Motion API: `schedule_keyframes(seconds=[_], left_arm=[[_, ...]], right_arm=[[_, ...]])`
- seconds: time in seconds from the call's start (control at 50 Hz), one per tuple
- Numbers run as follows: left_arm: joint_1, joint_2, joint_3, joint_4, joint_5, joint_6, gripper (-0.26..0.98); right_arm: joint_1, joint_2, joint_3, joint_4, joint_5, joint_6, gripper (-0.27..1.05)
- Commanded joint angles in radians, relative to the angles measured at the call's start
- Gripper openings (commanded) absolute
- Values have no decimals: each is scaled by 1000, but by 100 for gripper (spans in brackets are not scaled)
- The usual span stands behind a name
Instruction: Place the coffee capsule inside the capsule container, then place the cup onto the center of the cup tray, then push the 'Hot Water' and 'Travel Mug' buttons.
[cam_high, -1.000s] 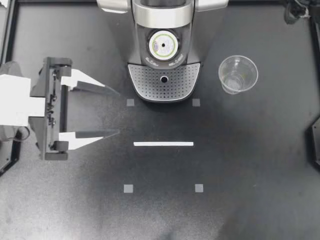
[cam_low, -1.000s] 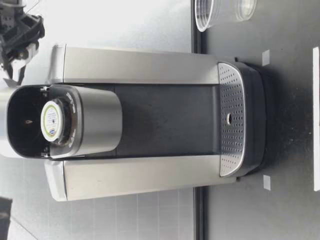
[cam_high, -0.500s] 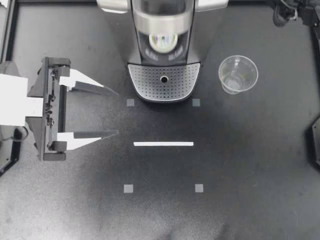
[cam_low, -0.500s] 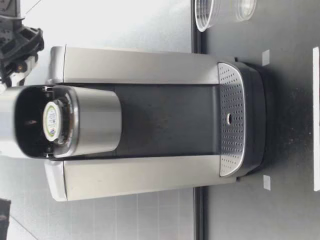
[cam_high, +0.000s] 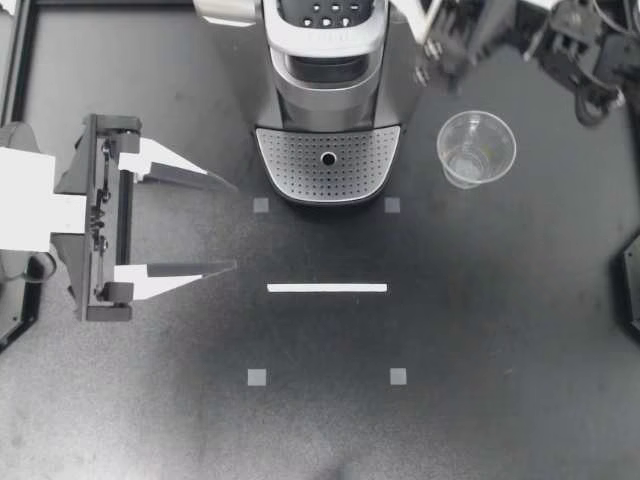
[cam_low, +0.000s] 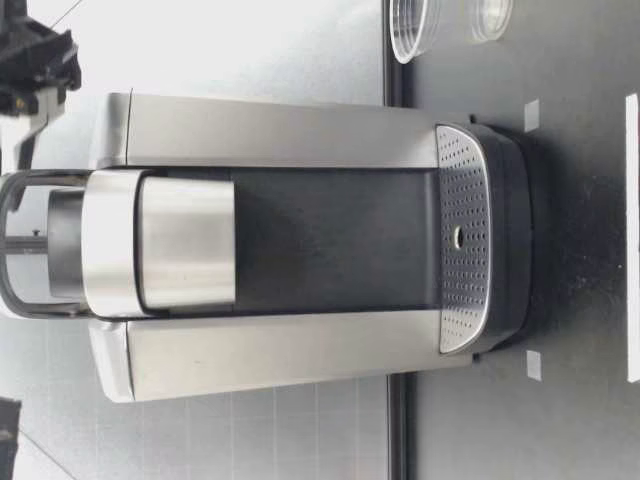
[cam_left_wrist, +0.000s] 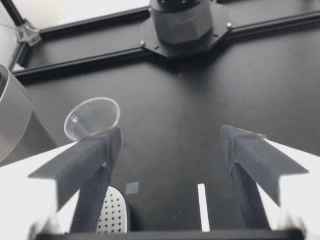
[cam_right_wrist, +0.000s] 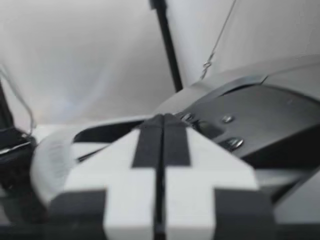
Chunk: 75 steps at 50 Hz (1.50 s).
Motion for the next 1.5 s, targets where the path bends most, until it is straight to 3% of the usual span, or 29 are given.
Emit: schedule_keyframes(seconds=[0.0,0.42,0.64,0.96,1.1,1.26,1.48], left_arm=[[2,-11,-15,0,-8,-3,74],[2,-8,-12,-6,-20,-12,74],[2,-6,-11,-6,-20,-12,74],[2,5,-2,-9,-20,-15,74],[2,11,6,-14,-21,-28,74],[2,15,14,-14,-20,-43,74],[0,15,31,-14,-21,-49,74]], right_arm=[[15,-28,3,3,-3,2,5],[58,-48,72,8,-2,3,5],[60,-169,117,37,14,23,5],[-9,-486,416,178,322,241,5],[-57,-591,529,181,451,370,5],[-112,-667,615,181,548,495,6],[-132,-664,673,179,561,546,13]])
